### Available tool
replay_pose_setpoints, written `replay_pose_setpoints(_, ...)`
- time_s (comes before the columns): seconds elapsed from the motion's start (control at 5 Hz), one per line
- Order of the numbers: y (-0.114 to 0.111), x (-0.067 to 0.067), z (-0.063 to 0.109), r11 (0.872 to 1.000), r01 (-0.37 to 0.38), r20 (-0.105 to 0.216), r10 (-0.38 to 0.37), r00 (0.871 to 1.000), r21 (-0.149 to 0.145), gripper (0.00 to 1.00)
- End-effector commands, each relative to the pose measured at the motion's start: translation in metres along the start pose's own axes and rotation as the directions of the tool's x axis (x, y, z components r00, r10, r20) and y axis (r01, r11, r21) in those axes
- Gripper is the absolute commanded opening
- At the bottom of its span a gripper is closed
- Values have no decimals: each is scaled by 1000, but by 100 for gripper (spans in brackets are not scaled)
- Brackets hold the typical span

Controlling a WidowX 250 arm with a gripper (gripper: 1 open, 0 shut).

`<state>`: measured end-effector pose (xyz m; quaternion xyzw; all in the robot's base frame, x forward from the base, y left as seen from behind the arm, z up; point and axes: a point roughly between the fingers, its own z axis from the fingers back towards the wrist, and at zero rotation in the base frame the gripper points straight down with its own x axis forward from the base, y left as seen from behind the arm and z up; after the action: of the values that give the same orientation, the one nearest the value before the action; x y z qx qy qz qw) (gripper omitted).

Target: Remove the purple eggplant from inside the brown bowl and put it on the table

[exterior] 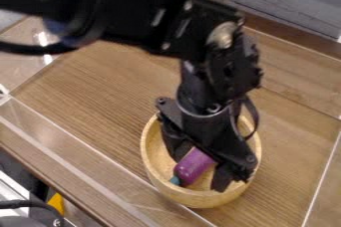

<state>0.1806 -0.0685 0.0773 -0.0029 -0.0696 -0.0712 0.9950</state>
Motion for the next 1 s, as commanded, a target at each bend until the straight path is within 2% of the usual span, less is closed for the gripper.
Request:
replay_pose_setpoints(0.0,13,-2,1,997,71,36,-70,997,-12,100)
replay_pose_setpoints(0.2,14,2,-6,997,72,40,-72,997,-9,100)
replay_pose_setpoints(0.6,6,0,-9,999,-51,37,50,998,11,100)
replay_pose_setpoints(0.8,9,-4,-20,997,-80,37,80,996,19,100)
